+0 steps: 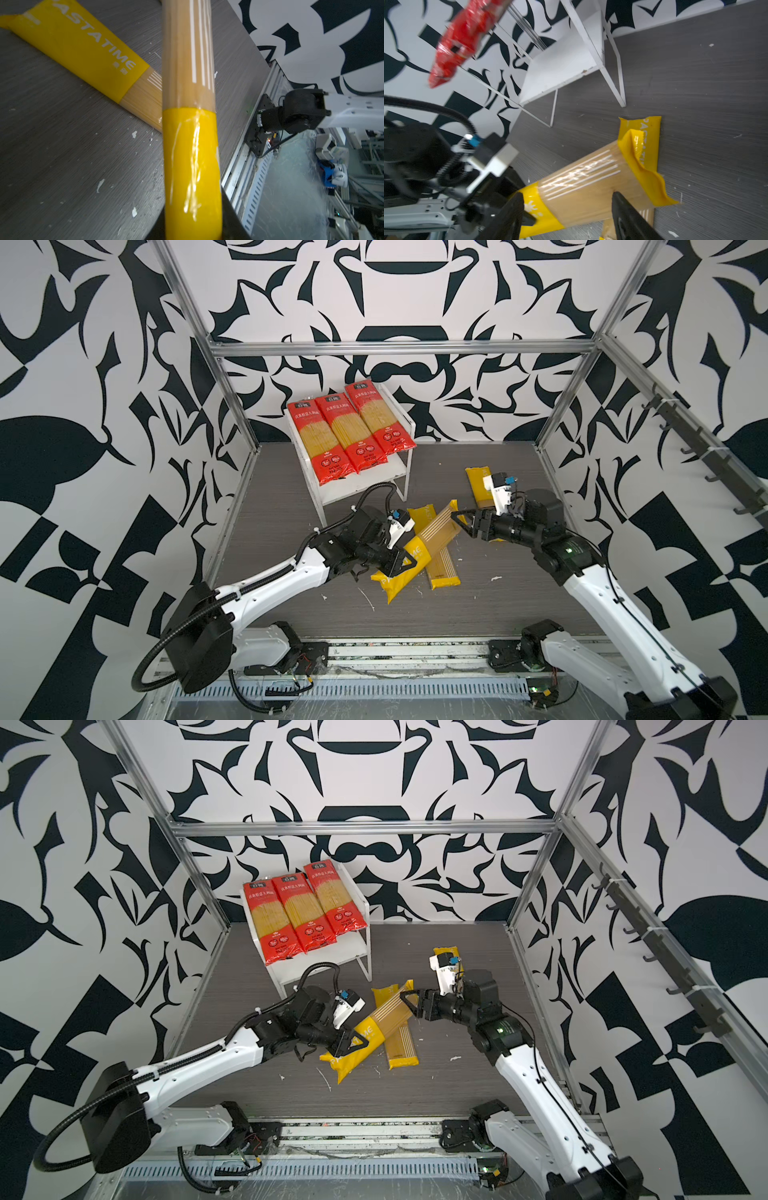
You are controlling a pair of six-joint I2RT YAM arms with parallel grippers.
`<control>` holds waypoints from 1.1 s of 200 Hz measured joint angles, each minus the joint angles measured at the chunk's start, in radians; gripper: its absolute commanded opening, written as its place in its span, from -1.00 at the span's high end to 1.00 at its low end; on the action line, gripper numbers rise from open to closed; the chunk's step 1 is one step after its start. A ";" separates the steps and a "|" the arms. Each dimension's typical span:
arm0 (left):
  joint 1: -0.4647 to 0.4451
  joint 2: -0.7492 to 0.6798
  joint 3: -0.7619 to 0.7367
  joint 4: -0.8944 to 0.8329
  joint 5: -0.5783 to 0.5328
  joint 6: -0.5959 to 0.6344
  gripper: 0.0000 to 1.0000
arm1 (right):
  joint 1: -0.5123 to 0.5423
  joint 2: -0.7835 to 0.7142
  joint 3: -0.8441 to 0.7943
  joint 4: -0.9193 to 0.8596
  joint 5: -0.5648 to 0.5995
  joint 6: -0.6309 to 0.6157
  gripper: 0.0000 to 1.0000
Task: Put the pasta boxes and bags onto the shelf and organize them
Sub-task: 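Tilt the yellow pack down with the left gripper while the right gripper holds it, then swing the yellow pack level with both grippers, turning it toward the shelf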
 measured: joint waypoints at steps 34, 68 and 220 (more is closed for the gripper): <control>0.047 -0.033 0.000 -0.051 0.074 0.077 0.85 | -0.013 0.120 0.005 -0.071 -0.040 -0.084 -0.57; 0.064 -0.047 0.000 -0.115 0.124 0.176 0.92 | -0.066 0.125 0.032 -0.111 -0.082 -0.146 -0.59; 0.244 -0.091 0.056 -0.377 0.326 0.461 1.00 | -0.017 0.317 0.054 -0.077 -0.512 -0.277 -0.24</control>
